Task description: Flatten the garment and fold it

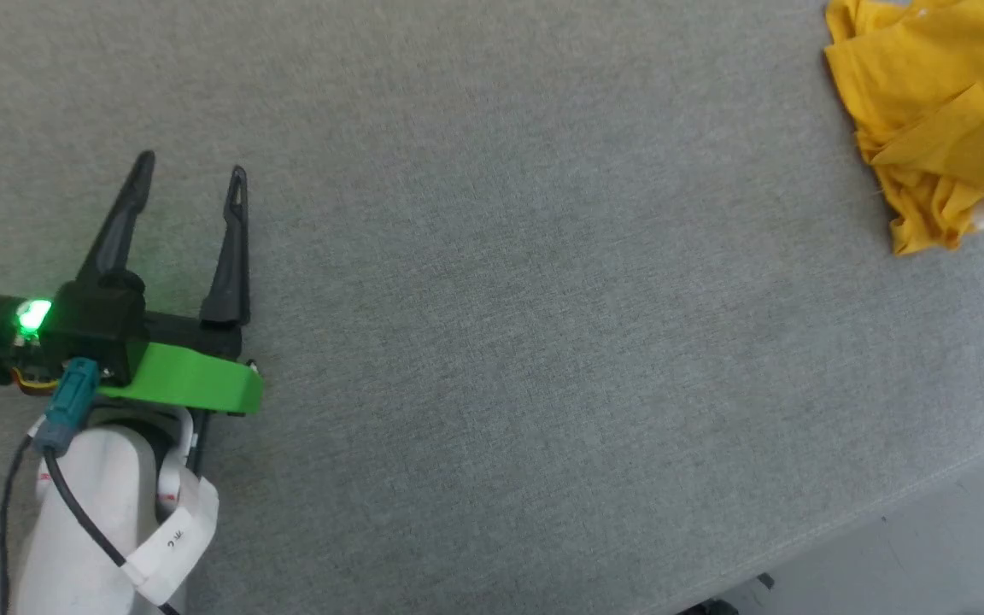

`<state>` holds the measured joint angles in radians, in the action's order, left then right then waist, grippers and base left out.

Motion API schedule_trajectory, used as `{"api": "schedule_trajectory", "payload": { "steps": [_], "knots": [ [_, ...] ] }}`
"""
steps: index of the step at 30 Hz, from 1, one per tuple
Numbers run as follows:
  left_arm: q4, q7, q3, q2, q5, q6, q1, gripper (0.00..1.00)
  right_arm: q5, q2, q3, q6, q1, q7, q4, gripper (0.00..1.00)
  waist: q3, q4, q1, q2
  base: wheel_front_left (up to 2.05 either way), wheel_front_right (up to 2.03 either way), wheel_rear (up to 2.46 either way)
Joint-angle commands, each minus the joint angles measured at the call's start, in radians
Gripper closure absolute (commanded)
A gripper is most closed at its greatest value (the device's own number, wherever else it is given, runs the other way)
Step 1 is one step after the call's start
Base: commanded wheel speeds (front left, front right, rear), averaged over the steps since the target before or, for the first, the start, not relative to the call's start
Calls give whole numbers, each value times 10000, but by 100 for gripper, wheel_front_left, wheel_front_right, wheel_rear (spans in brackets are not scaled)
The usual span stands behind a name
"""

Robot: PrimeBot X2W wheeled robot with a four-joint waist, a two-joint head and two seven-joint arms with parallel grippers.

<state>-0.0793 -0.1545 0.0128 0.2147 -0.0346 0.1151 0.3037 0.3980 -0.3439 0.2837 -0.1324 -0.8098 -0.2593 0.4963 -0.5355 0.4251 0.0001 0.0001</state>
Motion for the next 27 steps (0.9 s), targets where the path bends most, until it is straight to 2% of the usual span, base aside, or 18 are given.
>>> {"api": "schedule_trajectory", "payload": {
  "steps": [1,9,10,11,15,19,23,27],
  "knots": [
    [-154,80,4,141,52,63,204,0,224,74,158,17,-299,222,147,100,-534,120,-1,-1,0,0,0],
    [-451,244,40,249,-28,-3,146,0,1433,366,1431,17,-820,837,1083,100,-584,-287,-1,-1,0,0,0],
    [-332,147,49,188,-91,-45,88,0,1628,407,1606,17,-850,1086,1220,39,-425,-374,-1,-1,0,0,0],
    [-253,85,57,149,-122,-69,60,0,1715,400,1641,17,-849,1183,1273,0,-328,-415,-1,-1,0,0,0],
    [316,-313,143,-135,-333,-152,-105,0,1663,437,1691,17,-764,1857,1404,0,419,-679,-1,-1,0,0,0],
    [1099,-681,199,-497,-612,-235,-371,0,985,558,1284,17,-391,2678,1461,0,1451,-1021,-1,-1,0,0,0],
    [1795,-909,215,-854,-904,-307,-682,0,-123,665,603,17,254,3173,1338,0,2479,-1429,-1,-1,0,0,0],
    [2347,-1015,187,-1128,-1240,-357,-956,0,-1764,907,-20,17,1039,3336,732,0,3333,-1893,-1,-1,0,0,0]
  ]
}}
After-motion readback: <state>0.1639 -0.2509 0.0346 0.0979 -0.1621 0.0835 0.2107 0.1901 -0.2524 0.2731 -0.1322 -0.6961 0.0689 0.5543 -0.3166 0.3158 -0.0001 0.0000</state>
